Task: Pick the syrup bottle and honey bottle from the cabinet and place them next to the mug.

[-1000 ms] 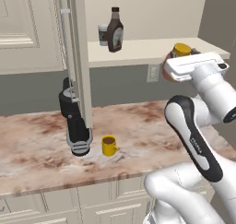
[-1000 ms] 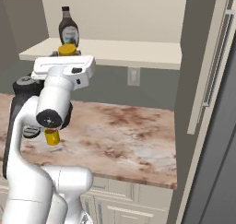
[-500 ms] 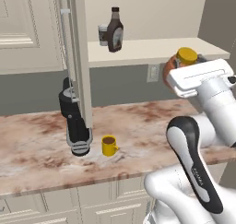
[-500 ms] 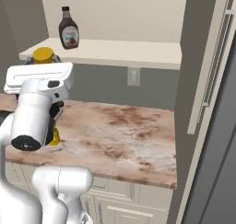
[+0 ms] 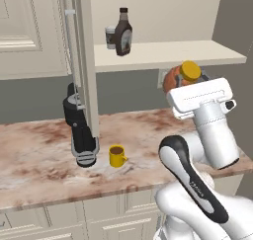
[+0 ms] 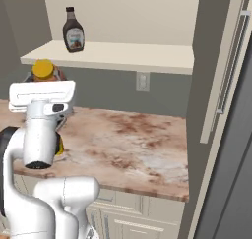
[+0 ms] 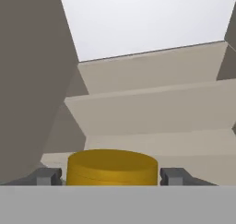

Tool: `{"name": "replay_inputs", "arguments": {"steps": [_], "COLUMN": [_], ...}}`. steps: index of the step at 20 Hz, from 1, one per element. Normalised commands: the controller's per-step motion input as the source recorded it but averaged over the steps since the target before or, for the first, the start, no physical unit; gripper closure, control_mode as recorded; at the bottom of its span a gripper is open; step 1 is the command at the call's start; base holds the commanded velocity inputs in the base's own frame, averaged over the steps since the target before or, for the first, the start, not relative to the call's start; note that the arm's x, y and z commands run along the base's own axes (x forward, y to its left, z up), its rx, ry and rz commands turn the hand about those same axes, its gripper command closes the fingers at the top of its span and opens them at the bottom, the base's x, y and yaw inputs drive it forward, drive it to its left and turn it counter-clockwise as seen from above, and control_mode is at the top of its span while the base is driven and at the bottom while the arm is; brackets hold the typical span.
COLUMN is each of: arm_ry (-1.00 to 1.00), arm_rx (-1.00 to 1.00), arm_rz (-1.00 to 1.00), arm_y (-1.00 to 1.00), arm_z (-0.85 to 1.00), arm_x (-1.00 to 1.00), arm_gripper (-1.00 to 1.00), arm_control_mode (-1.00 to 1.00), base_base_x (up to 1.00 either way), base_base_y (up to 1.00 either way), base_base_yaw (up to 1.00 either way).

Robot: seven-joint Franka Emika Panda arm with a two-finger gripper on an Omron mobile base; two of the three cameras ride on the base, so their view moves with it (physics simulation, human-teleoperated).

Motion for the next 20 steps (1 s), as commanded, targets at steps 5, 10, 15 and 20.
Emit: {"name": "replay_inputs", "arguments": {"steps": [5,10,15,20], "arm_ry": [-0.06,-0.14,-0.08,0.23], "arm_rx": [0.02,0.01,0.03,0.0], "arm_rz": [0.0,0.0,0.0,0.01], "arm_y": [-0.86,-0.63,-0.41,-0.19], "arm_z": [-0.86,-0.49,-0.44,-0.91], "arm_x": [-0.86,-1.0,-1.0,-0.99], "arm_gripper": [1.0,1.0,1.0,1.0], "arm_control_mode": [-1.0,-1.0,-1.0,-1.0], "base_base_x": [0.0,0.0,0.0,0.0], "base_base_y": [0.0,0.0,0.0,0.0], "base_base_yaw": [0.0,0.0,0.0,0.0]}}
